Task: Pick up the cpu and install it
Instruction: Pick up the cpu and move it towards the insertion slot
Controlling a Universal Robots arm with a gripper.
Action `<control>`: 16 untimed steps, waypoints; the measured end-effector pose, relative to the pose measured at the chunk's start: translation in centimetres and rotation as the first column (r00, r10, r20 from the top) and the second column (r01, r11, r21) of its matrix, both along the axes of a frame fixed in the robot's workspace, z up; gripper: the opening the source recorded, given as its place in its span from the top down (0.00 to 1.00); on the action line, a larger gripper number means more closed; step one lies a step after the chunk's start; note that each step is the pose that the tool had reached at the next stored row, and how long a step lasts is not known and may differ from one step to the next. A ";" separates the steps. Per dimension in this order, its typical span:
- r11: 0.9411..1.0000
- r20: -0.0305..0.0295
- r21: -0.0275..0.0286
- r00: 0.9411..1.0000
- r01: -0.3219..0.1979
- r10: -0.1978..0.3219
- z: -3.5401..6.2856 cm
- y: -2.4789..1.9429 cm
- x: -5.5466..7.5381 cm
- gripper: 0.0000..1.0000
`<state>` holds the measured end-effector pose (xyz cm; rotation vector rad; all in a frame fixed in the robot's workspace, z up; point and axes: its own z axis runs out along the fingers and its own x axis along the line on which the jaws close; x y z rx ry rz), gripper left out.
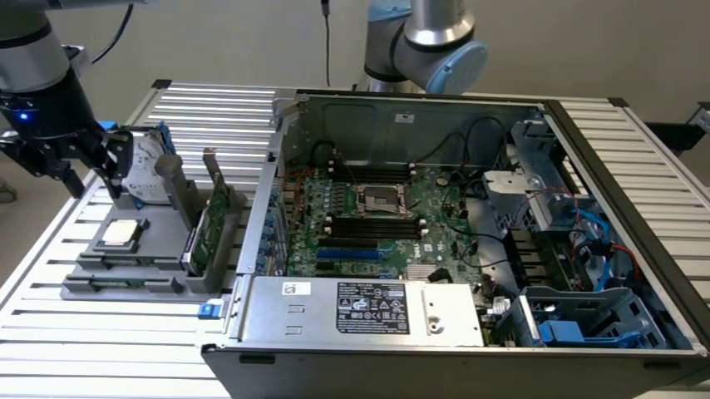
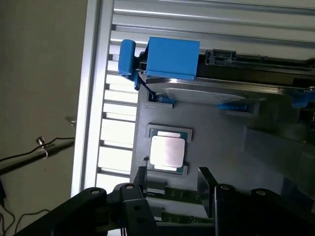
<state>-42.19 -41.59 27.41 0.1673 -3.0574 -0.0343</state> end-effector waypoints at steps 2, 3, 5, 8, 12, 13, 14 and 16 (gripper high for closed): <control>1.000 0.000 -0.001 1.000 0.000 0.000 -0.38 -0.10 0.0 0.46; 1.000 0.000 -0.001 1.000 0.000 0.000 -0.56 -0.15 0.0 0.46; 1.000 0.000 -0.001 1.000 0.000 0.000 -0.92 -0.24 -0.1 0.46; 1.000 0.000 -0.001 1.000 0.000 0.000 -1.45 -0.36 -0.1 0.46; 1.000 0.000 -0.001 1.000 0.000 0.000 -2.19 -0.49 -0.1 0.46; 1.000 0.000 -0.001 1.000 0.000 0.000 -2.37 -0.52 -0.2 0.46; 1.000 0.000 -0.001 1.000 0.000 0.000 -2.55 -0.55 -0.2 0.46; 1.000 0.000 -0.001 1.000 0.000 0.000 -2.91 -0.61 -0.2 0.46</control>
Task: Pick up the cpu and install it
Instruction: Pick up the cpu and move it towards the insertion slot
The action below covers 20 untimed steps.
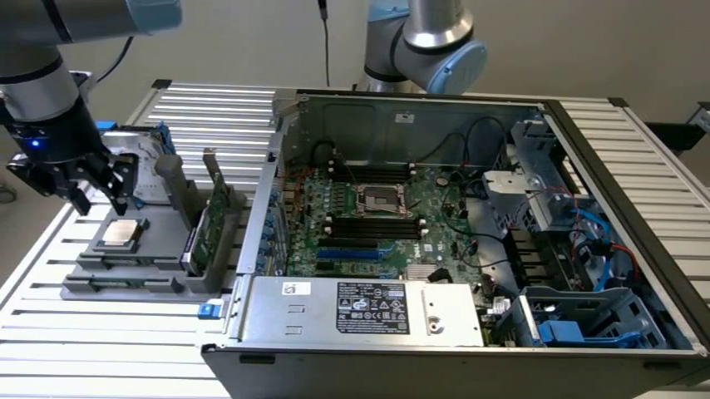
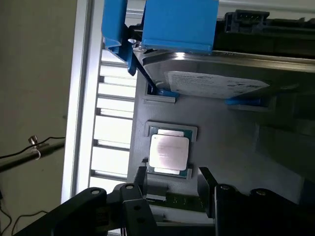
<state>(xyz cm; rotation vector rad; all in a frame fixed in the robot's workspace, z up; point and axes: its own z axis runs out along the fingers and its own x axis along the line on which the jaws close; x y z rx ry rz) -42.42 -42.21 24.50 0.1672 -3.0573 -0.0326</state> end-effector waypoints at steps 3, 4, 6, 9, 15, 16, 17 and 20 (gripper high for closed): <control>1.000 0.000 0.000 1.000 0.000 0.000 -0.56 -0.11 -0.1 0.44; 1.000 0.000 0.000 1.000 0.000 0.000 -0.73 -0.13 -0.1 0.44; 1.000 0.000 0.000 1.000 0.000 0.000 -1.10 -0.17 -0.1 0.38; 1.000 0.000 0.000 1.000 0.000 0.000 -1.64 -0.18 -0.2 0.38; 1.000 0.000 0.000 1.000 0.002 -0.002 -2.74 -0.16 -0.2 0.38; 1.000 0.000 0.000 1.000 0.002 -0.002 -2.91 -0.15 -0.2 0.38; 1.000 0.000 0.000 1.000 0.003 -0.003 -3.06 -0.13 -0.2 0.38; 1.000 0.000 0.000 1.000 0.004 -0.004 -3.39 -0.08 -0.2 0.38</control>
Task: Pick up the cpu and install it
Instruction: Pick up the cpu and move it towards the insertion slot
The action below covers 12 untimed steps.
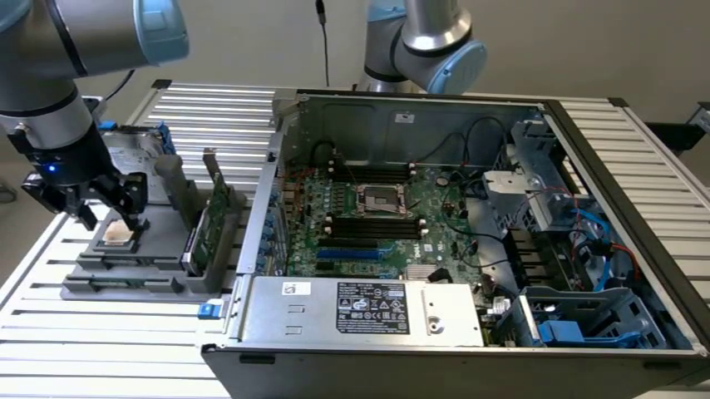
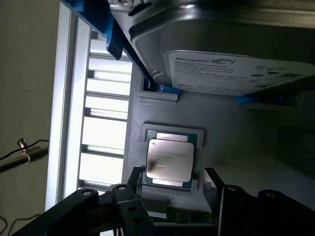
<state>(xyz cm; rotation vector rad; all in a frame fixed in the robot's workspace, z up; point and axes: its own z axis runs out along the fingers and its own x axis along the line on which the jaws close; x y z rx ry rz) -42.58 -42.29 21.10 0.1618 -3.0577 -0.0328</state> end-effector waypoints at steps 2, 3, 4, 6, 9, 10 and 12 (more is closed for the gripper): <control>1.000 0.000 0.000 1.000 0.000 0.000 -0.07 0.00 0.0 0.38; 1.000 0.000 0.000 1.000 0.000 0.000 -0.10 0.01 0.0 0.38; 1.000 0.000 0.000 1.000 0.001 -0.001 -0.16 0.01 0.0 0.38; 1.000 0.000 0.000 1.000 0.002 -0.002 -0.32 0.05 0.0 0.38; 1.000 0.000 0.000 1.000 0.004 -0.004 -0.49 0.07 0.0 0.38; 1.000 0.000 0.000 1.000 0.005 -0.005 -0.51 0.07 0.0 0.38; 1.000 0.000 0.000 1.000 0.006 -0.006 -0.62 0.08 0.0 0.38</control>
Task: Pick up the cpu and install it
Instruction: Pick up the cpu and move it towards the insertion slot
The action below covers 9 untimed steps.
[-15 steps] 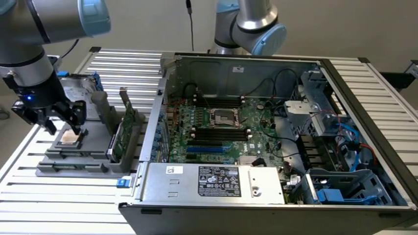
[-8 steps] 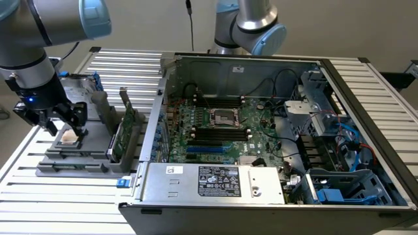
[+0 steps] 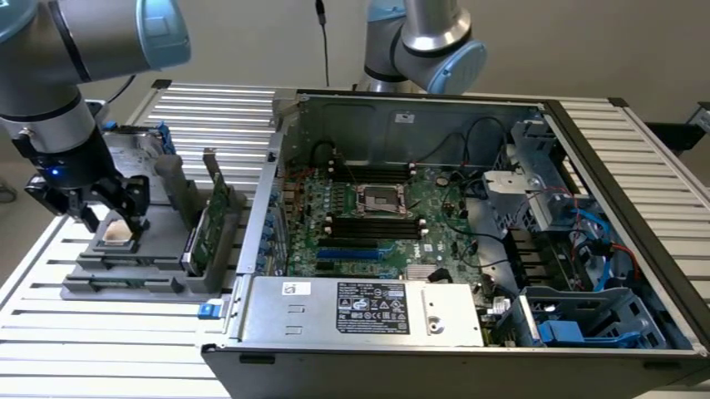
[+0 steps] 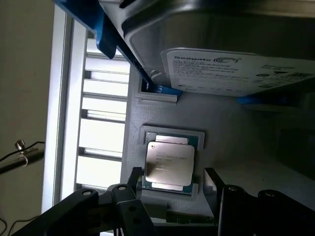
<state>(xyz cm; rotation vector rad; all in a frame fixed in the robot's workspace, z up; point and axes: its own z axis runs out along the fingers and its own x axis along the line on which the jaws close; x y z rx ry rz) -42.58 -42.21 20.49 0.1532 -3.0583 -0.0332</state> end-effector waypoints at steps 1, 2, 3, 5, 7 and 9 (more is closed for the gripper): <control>1.000 0.000 0.000 1.000 0.001 -0.001 -0.07 0.01 0.0 0.38; 1.000 0.000 0.000 1.000 0.002 -0.002 -0.17 0.02 0.0 0.38; 1.000 0.000 0.000 1.000 0.003 -0.003 -0.24 0.03 0.0 0.38; 1.000 0.000 0.000 1.000 0.004 -0.004 -0.39 0.05 0.0 0.38; 1.000 0.000 0.000 1.000 0.007 -0.007 -0.56 0.08 0.0 0.38; 1.000 0.000 0.000 1.000 0.010 -0.010 -0.71 0.13 0.0 0.38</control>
